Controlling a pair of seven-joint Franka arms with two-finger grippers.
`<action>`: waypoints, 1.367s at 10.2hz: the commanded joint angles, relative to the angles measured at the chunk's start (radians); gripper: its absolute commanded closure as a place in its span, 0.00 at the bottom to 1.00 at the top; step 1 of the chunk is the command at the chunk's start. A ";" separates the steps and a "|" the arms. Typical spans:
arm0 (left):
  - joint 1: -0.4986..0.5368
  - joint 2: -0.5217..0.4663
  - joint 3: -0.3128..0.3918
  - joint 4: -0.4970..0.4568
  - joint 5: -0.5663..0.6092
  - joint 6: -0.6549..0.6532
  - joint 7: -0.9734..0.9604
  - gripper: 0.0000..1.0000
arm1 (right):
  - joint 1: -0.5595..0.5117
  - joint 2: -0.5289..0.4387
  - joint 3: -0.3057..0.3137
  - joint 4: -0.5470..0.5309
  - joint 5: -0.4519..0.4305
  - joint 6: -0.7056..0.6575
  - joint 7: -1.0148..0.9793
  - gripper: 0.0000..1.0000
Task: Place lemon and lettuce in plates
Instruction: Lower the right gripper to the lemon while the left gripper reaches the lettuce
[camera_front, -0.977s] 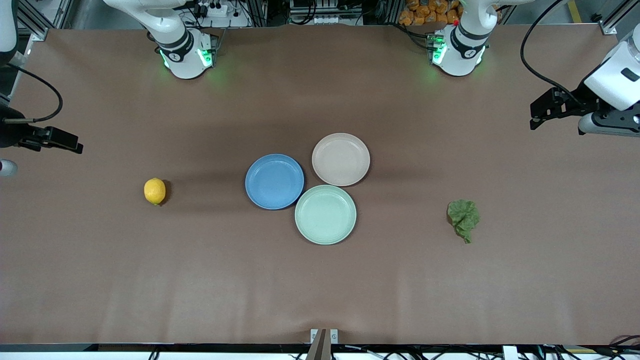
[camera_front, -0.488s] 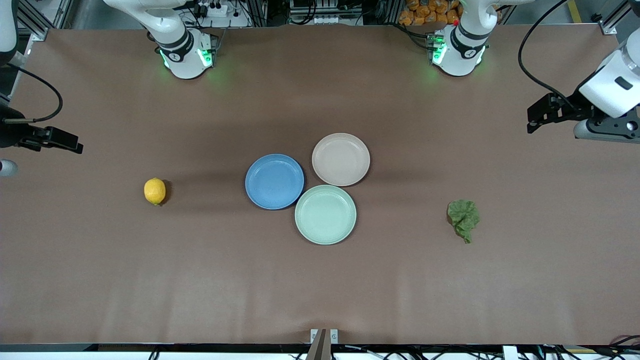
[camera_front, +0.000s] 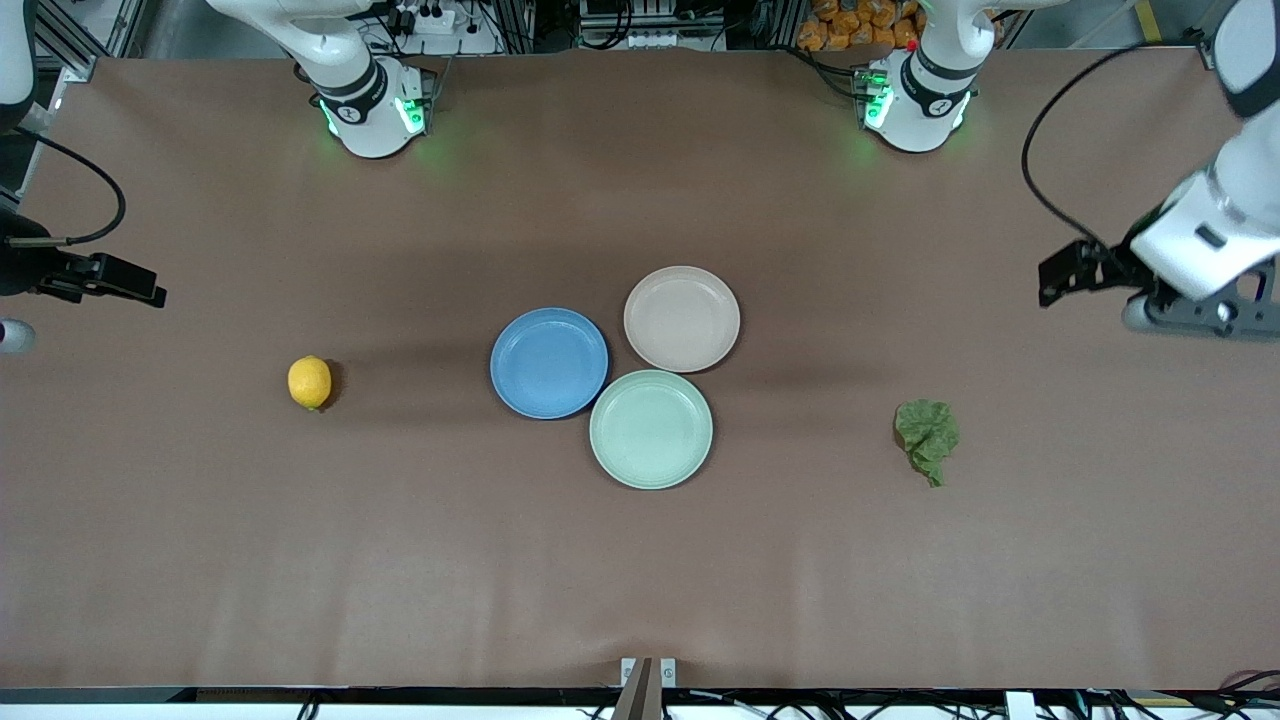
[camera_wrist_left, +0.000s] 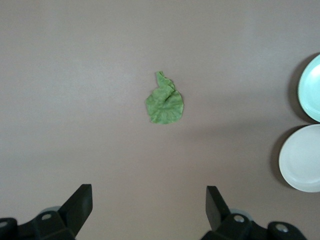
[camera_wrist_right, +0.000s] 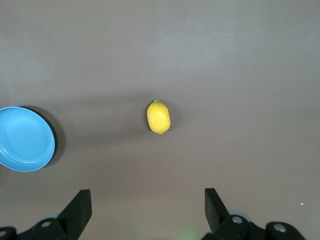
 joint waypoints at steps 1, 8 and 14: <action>0.021 0.095 0.002 0.015 0.003 0.054 -0.011 0.00 | -0.003 -0.007 0.002 -0.003 -0.001 -0.005 0.005 0.00; 0.027 0.364 0.002 0.020 -0.001 0.332 -0.126 0.00 | -0.003 0.028 0.004 -0.006 -0.001 0.028 0.002 0.00; -0.002 0.476 -0.001 0.018 0.010 0.440 -0.365 0.00 | 0.001 0.108 0.004 -0.110 0.057 0.177 -0.003 0.00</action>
